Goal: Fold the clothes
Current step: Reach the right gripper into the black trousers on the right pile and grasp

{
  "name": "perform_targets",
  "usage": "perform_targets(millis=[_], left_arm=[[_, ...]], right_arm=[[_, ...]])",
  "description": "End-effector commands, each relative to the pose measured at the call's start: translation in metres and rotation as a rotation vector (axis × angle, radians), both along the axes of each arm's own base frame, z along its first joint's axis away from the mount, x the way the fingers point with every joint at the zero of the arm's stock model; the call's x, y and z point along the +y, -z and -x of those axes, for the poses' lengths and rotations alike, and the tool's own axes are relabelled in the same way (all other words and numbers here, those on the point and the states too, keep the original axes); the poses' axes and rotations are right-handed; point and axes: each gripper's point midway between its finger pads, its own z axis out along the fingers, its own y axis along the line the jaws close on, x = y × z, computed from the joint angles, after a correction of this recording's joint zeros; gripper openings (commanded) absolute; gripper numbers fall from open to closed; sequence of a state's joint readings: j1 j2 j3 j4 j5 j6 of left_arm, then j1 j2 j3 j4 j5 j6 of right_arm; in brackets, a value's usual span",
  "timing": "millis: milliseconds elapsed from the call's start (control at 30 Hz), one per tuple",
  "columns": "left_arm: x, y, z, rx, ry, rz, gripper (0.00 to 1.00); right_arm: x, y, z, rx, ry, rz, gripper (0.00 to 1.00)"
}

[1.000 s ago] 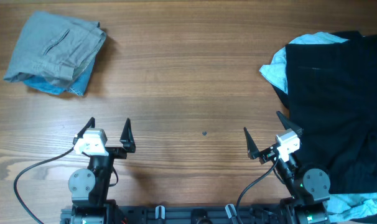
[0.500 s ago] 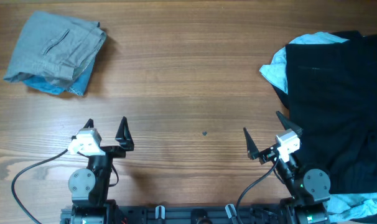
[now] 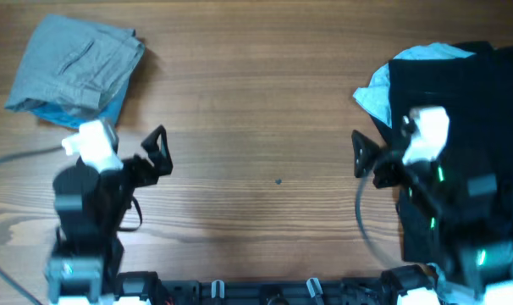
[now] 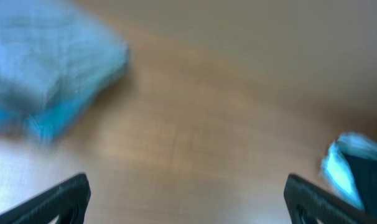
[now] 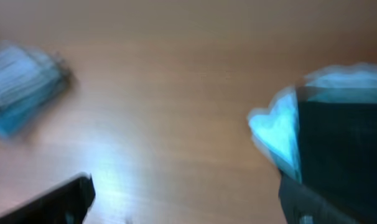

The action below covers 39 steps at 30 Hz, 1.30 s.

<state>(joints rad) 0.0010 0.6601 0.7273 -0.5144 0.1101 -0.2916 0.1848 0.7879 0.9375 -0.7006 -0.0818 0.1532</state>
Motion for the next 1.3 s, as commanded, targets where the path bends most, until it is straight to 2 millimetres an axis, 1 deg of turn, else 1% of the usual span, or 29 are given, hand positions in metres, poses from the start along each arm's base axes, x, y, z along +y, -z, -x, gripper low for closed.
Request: perform_targets(millis=[0, 33, 67, 133, 167, 267, 300, 333, 400, 433, 500, 533, 567, 600, 667, 733, 800, 833, 867, 900, 933, 967, 1000, 1033, 1067, 1133, 1167, 1200, 1267], left_arm=[[-0.003, -0.017, -0.025, 0.21, 0.013, 0.01, 1.0], [-0.004, -0.013, -0.028, 0.277, 0.013, 0.01, 1.0], [-0.004, -0.009, -0.031, 0.347, 0.013, 0.01, 1.0], [-0.004, 0.006, -0.036, 0.446, 0.013, 0.01, 1.0], [-0.004, 0.013, -0.036, 0.474, 0.014, 0.008, 1.0], [-0.004, 0.021, -0.033, 0.516, 0.014, 0.009, 1.0], [-0.004, 0.019, -0.032, 0.509, 0.014, 0.008, 1.0], [-0.004, 0.018, -0.032, 0.505, 0.014, 0.008, 1.0], [-0.004, 0.018, -0.032, 0.5, 0.014, 0.008, 1.0], [-0.004, 0.018, -0.033, 0.501, 0.014, 0.008, 1.0], [-0.004, 0.017, -0.034, 0.495, 0.014, 0.009, 1.0], [-0.004, 0.016, -0.035, 0.487, 0.014, 0.009, 1.0], [-0.004, 0.015, -0.037, 0.478, 0.014, 0.009, 1.0], [-0.004, 0.014, -0.038, 0.475, 0.014, 0.008, 1.0], [-0.004, 0.014, -0.038, 0.472, 0.014, 0.008, 1.0], [-0.004, 0.014, -0.038, 0.471, 0.014, 0.008, 1.0], [-0.004, 0.014, -0.039, 0.472, 0.014, 0.008, 1.0], [-0.004, 0.014, -0.039, 0.473, 0.014, 0.008, 1.0], [-0.004, 0.015, -0.039, 0.474, 0.014, 0.008, 1.0], [-0.004, 0.015, -0.039, 0.475, 0.014, 0.008, 1.0], [-0.004, 0.015, -0.039, 0.475, 0.014, 0.008, 1.0], [-0.004, 0.015, -0.039, 0.475, 0.014, 0.008, 1.0], [-0.004, 0.015, -0.039, 0.475, 0.014, 0.008, 1.0], [-0.004, 0.015, -0.039, 0.475, 0.014, 0.008, 1.0], [-0.004, 0.015, -0.039, 0.475, 0.014, 0.008, 1.0], [-0.004, 0.015, -0.039, 0.475, 0.014, 0.008, 1.0], [-0.004, 0.015, -0.039, 0.475, 0.014, 0.008, 1.0], [-0.004, 0.015, -0.039, 0.475, 0.014, 0.008, 1.0], [-0.004, 0.015, -0.039, 0.475, 0.014, 0.008, 1.0]], right_arm=[[0.007, -0.014, -0.048, 0.138, -0.034, 0.081, 1.0], [0.023, -0.012, -0.061, 0.186, -0.122, 0.073, 1.0], [0.03, -0.006, -0.071, 0.226, -0.147, 0.061, 1.0], [0.032, 0.011, -0.098, 0.269, -0.148, 0.079, 1.0], [0.025, 0.019, -0.108, 0.292, -0.103, 0.069, 1.0], [-0.033, 0.051, -0.139, 0.377, 0.196, -0.011, 0.99], [-0.06, 0.065, -0.145, 0.408, 0.275, -0.034, 0.97], [-0.076, 0.073, -0.147, 0.428, 0.323, -0.05, 0.93], [-0.122, 0.098, -0.152, 0.477, 0.425, -0.065, 0.83], [-0.137, 0.108, -0.155, 0.488, 0.455, -0.071, 0.81], [-0.155, 0.127, -0.167, 0.486, 0.438, -0.033, 0.67], [-0.153, 0.14, -0.177, 0.483, 0.377, -0.001, 0.59], [-0.143, 0.158, -0.187, 0.488, 0.288, 0.028, 0.56], [-0.14, 0.176, -0.191, 0.513, 0.267, 0.074, 0.55], [-0.146, 0.209, -0.195, 0.566, 0.31, 0.157, 0.54], [-0.144, 0.235, -0.2, 0.59, 0.301, 0.16, 0.51], [-0.144, 0.254, -0.207, 0.592, 0.303, 0.157, 0.47], [-0.144, 0.259, -0.208, 0.591, 0.299, 0.152, 0.46], [-0.143, 0.261, -0.209, 0.592, 0.298, 0.152, 0.4], [-0.144, 0.262, -0.211, 0.586, 0.298, 0.154, 0.26], [-0.144, 0.261, -0.212, 0.579, 0.301, 0.156, 0.19], [-0.145, 0.259, -0.213, 0.575, 0.302, 0.156, 0.19], [-0.145, 0.257, -0.213, 0.573, 0.302, 0.157, 0.26], [-0.145, 0.257, -0.212, 0.574, 0.301, 0.157, 0.56], [-0.145, 0.257, -0.212, 0.576, 0.299, 0.156, 0.54], [-0.144, 0.258, -0.21, 0.586, 0.296, 0.154, 0.41], [-0.139, 0.258, -0.209, 0.588, 0.266, 0.144, 0.46], [-0.132, 0.256, -0.209, 0.584, 0.218, 0.133, 0.47], [-0.127, 0.25, -0.21, 0.574, 0.193, 0.114, 0.45]])
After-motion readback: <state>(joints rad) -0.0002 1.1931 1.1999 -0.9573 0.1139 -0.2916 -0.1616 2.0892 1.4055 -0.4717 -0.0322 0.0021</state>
